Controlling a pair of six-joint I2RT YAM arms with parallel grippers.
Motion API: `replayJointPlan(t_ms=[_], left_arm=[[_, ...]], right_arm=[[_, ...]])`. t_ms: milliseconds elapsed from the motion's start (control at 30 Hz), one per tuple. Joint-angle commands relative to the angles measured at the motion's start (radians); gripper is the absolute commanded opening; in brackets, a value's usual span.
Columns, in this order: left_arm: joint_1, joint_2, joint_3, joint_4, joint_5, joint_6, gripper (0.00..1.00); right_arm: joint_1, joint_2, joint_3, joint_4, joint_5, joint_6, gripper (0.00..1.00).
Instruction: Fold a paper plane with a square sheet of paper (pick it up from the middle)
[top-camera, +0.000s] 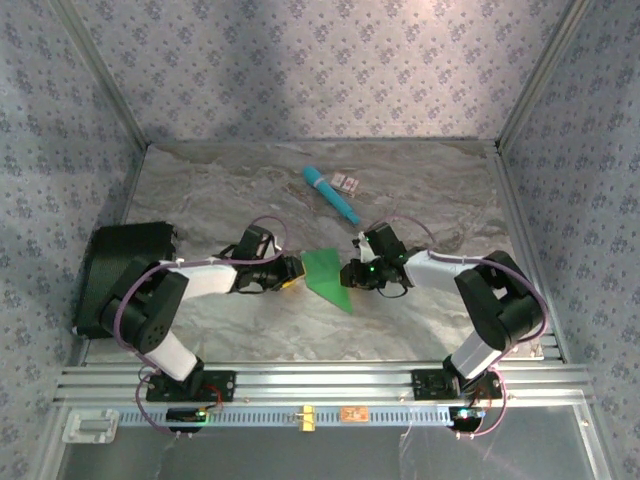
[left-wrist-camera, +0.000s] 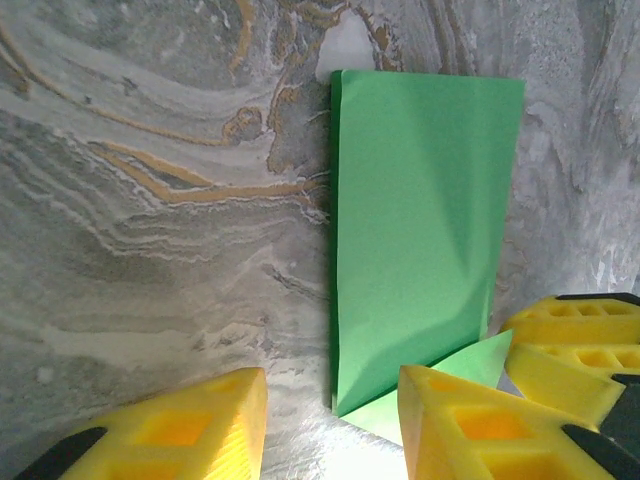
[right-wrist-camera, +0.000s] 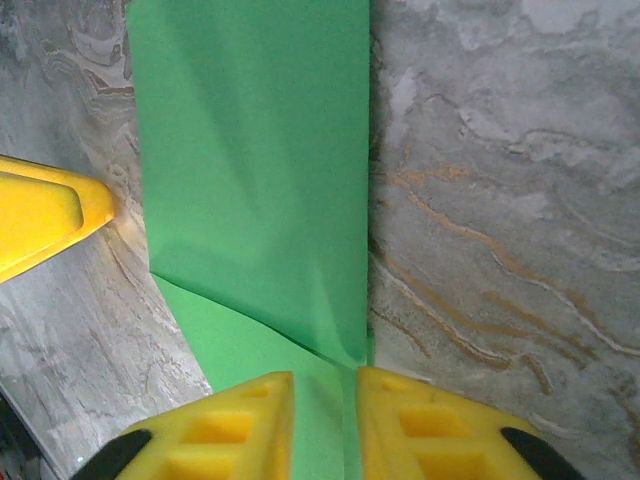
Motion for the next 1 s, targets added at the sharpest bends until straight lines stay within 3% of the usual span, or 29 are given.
replayJointPlan(t_ms=[0,233,600,967], left_arm=[[0.006,0.015,0.033,0.024,0.030,-0.011,0.40],[0.007,0.025,0.042,0.023,0.037,-0.016,0.40],[0.009,0.053,0.073,0.027,0.054,-0.031,0.47],[0.008,0.078,0.101,0.028,0.076,-0.033,0.47]], right_arm=[[0.002,0.007,0.025,0.014,-0.011,-0.003,0.20],[-0.003,-0.010,0.015,0.018,-0.012,-0.006,0.10],[-0.025,-0.046,-0.029,0.077,-0.051,0.013,0.10],[-0.054,-0.060,-0.070,0.127,-0.083,0.032,0.10]])
